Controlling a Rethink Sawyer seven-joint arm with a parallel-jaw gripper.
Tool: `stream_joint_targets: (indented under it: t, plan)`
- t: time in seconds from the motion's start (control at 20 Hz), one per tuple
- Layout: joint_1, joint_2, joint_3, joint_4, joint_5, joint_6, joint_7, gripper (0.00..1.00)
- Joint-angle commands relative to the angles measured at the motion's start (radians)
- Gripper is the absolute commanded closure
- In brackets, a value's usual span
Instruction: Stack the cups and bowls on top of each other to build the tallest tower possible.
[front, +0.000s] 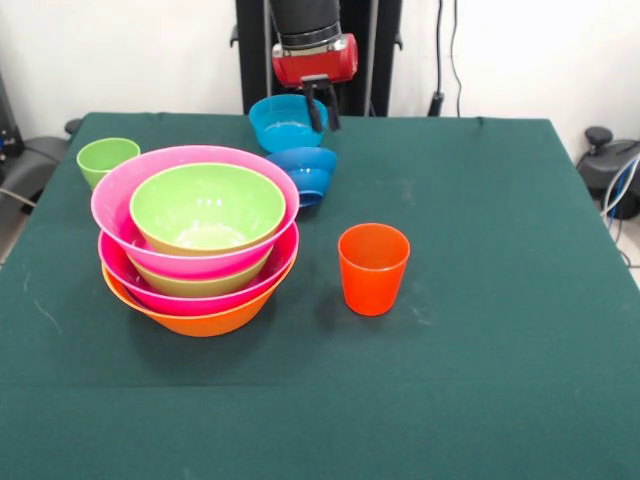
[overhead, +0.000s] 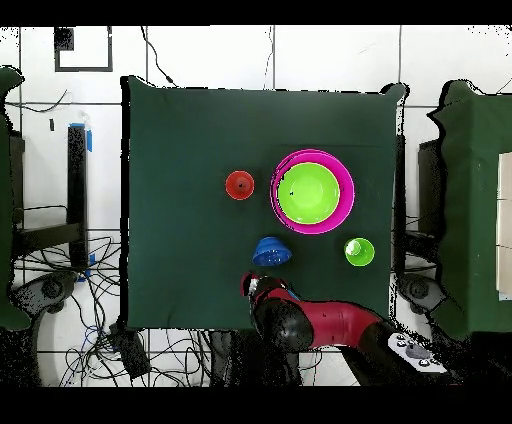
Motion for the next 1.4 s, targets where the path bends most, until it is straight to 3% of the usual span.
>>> stream_joint_targets:
  t: [0.05,0.1,0.15,0.3,0.35,0.5,0.8,1.15,1.2,1.4]
  plan:
    - [0.002,0.017,0.083,0.021,0.045,0.060,0.118,0.00]
    - [-0.001,0.019,0.085,0.023,0.041,0.052,0.118,0.00]
    - [0.050,0.019,0.005,-0.001,0.050,0.086,0.118,0.00]
    - [0.053,0.023,-0.013,-0.006,0.039,0.083,0.111,0.00]
    - [0.056,0.024,-0.021,-0.008,0.034,0.069,0.112,1.00]
    - [0.074,0.016,-0.043,-0.007,0.032,0.034,0.126,1.00]
    - [0.081,-0.017,-0.052,0.020,0.060,0.083,0.131,1.00]
    - [0.082,-0.023,-0.107,0.026,0.033,0.045,0.129,1.00]
    - [0.083,-0.025,-0.110,0.025,0.028,0.036,0.127,0.00]
    - [0.052,-0.048,-0.084,0.035,0.039,0.103,0.100,0.00]
